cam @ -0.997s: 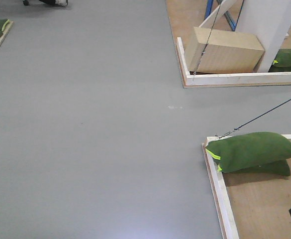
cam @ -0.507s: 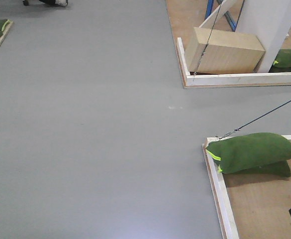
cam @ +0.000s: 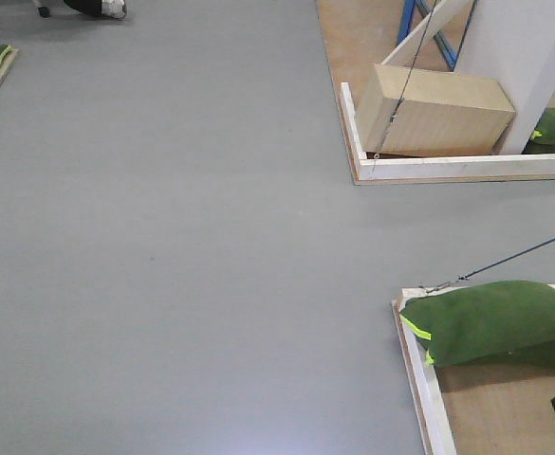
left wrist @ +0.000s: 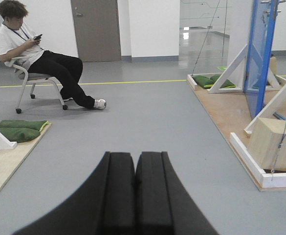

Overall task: Move to blue door and open it
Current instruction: 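Drive the base forward and turn toward the blue door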

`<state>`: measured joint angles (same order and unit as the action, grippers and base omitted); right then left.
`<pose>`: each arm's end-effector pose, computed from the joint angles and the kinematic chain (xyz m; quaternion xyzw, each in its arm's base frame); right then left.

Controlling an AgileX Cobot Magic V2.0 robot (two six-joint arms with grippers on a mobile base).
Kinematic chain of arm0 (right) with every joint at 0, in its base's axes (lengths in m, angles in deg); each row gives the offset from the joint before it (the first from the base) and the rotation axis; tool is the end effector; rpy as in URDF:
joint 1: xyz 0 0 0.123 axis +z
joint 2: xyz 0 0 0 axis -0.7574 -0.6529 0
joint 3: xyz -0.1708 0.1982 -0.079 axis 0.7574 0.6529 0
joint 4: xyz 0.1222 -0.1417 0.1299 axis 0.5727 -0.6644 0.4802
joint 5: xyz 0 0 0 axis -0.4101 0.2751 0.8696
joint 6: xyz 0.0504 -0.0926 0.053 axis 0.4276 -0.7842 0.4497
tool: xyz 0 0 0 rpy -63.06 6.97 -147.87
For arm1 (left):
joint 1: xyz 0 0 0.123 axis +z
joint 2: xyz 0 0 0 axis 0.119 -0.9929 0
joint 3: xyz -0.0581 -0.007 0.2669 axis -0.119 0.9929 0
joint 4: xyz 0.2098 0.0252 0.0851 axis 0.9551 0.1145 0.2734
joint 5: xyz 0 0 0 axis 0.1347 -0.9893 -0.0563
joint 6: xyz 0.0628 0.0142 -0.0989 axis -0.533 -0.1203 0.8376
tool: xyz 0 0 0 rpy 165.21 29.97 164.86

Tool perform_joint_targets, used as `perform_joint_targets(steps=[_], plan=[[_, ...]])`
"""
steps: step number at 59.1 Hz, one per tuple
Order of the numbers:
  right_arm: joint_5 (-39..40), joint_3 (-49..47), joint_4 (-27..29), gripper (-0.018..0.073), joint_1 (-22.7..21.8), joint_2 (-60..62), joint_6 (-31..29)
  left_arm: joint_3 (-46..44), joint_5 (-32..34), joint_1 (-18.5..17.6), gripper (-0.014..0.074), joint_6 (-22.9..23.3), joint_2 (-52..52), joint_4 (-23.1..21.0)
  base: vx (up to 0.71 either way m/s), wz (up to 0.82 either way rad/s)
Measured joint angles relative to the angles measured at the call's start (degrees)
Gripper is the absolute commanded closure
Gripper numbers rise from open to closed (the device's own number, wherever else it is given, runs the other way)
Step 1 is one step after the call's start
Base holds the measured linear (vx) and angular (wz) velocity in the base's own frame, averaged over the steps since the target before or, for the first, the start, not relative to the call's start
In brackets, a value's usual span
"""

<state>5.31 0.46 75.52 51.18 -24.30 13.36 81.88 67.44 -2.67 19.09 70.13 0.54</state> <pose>0.0713 0.0011 0.1948 -0.0014 0.7172 0.0139 0.6967 0.0710 0.0060 0.1961 -0.0111 0.7153 0.0444 0.6973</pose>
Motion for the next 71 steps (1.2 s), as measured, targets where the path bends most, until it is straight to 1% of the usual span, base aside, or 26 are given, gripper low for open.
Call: perform_joint_targets(steps=[32,71], plan=[[0.00,0.00,0.00,0.0561,0.00,0.00,0.00,0.00,0.00,0.00,0.0524,0.00,0.00,0.00,0.35,0.02],[0.00,0.00,0.00,0.0561,0.00,0.00,0.00,0.00,0.00,0.00,0.0524,0.00,0.00,0.00,0.46,0.00]])
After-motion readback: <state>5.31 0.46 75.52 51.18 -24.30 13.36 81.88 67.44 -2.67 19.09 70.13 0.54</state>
